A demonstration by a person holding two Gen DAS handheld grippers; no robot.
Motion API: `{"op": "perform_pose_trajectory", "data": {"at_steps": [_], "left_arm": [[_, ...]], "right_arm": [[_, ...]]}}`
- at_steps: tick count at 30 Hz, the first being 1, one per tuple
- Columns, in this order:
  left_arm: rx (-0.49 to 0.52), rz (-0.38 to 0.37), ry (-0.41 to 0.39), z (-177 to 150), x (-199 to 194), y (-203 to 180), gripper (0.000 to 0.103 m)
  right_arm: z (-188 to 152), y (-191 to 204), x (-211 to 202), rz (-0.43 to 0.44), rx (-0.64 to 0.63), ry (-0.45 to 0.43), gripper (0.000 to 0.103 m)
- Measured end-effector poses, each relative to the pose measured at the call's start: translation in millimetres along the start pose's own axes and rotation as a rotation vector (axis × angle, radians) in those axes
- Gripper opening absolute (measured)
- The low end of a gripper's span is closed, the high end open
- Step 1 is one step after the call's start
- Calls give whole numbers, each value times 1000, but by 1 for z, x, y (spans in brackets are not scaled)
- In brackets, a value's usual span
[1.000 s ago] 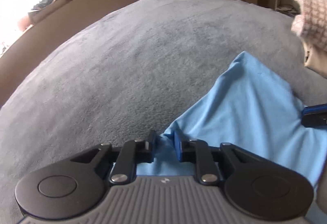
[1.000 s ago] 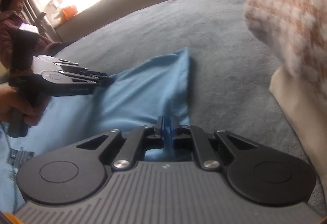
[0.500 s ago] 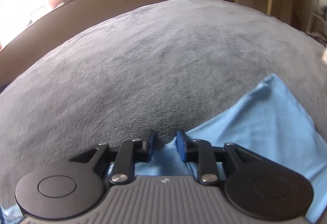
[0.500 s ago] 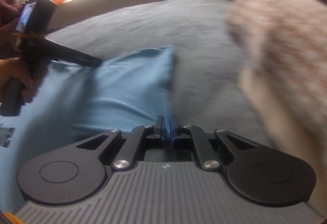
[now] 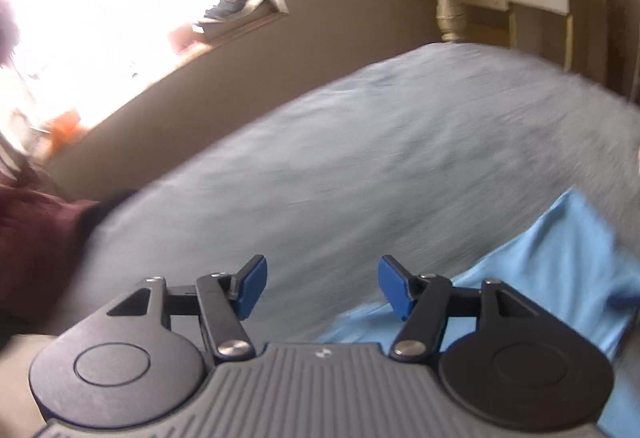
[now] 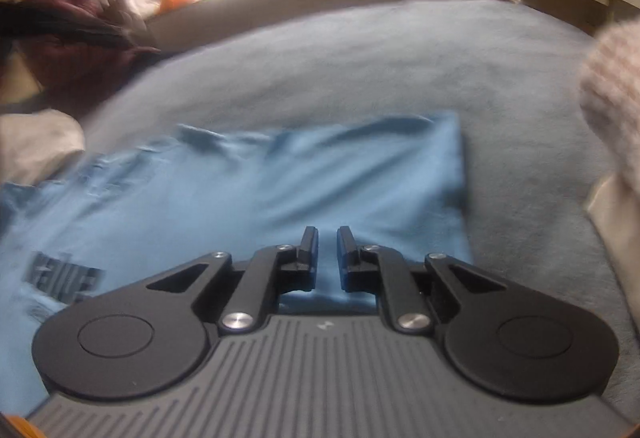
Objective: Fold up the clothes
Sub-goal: 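Lay the shirt flat on the bed and open both grippers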
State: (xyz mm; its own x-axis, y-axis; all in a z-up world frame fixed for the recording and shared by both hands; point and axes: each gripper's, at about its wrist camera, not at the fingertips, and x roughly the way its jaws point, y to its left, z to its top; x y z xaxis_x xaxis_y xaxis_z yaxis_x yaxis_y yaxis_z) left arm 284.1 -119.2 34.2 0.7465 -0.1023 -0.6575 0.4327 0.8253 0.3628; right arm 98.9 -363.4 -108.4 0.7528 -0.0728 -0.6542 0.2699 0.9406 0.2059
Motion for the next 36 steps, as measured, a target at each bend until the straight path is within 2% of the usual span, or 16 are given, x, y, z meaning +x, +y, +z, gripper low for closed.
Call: {"op": "perform_pose_trajectory", "data": {"at_steps": [3, 4, 5, 8, 10, 13, 15, 18, 20, 22, 25, 28, 29, 30, 34, 36], "left_arm": [[-31, 76, 14, -48, -46, 52, 72], [-47, 99, 23, -67, -61, 68, 73], [-80, 102, 33, -87, -70, 73, 73], [-195, 88, 67, -148, -91, 76, 73], [-273, 79, 90, -189, -105, 78, 73], [-394, 53, 116, -245, -121, 77, 73], [-482, 18, 130, -268, -120, 70, 73], [-575, -41, 183, -299, -124, 72, 73], [-573, -47, 200, -306, -123, 72, 73], [-545, -41, 198, -306, -121, 73, 73], [-505, -54, 168, -301, -116, 74, 76], [-491, -82, 148, -300, -108, 71, 77], [-491, -89, 146, -300, -106, 71, 77], [-494, -97, 146, -301, -105, 70, 77], [-519, -111, 137, -305, -103, 74, 77], [-527, -106, 133, -308, -105, 76, 77]], "right_arm": [[-3, -32, -9, -194, 60, 0, 9], [-2, -35, -17, -277, 70, -1, 13], [0, -31, -22, -318, 44, -10, 13], [12, 0, -28, -247, -54, -48, 15], [27, 20, -17, -140, -60, -47, 18], [58, 32, 28, -10, -17, -30, 20], [74, 27, 62, -4, 11, 20, 21], [92, -9, 92, -191, 104, 64, 20], [103, -27, 92, -330, 133, 50, 21], [111, -25, 82, -385, 94, 15, 21], [103, -11, 45, -220, 89, -49, 23], [71, 10, 25, -68, 47, -4, 25], [59, 12, 23, -49, 45, 22, 25], [47, 10, 22, -72, 45, 48, 25], [12, -9, -3, -335, 112, 54, 25], [2, 2, -31, -352, 107, 13, 25]]}}
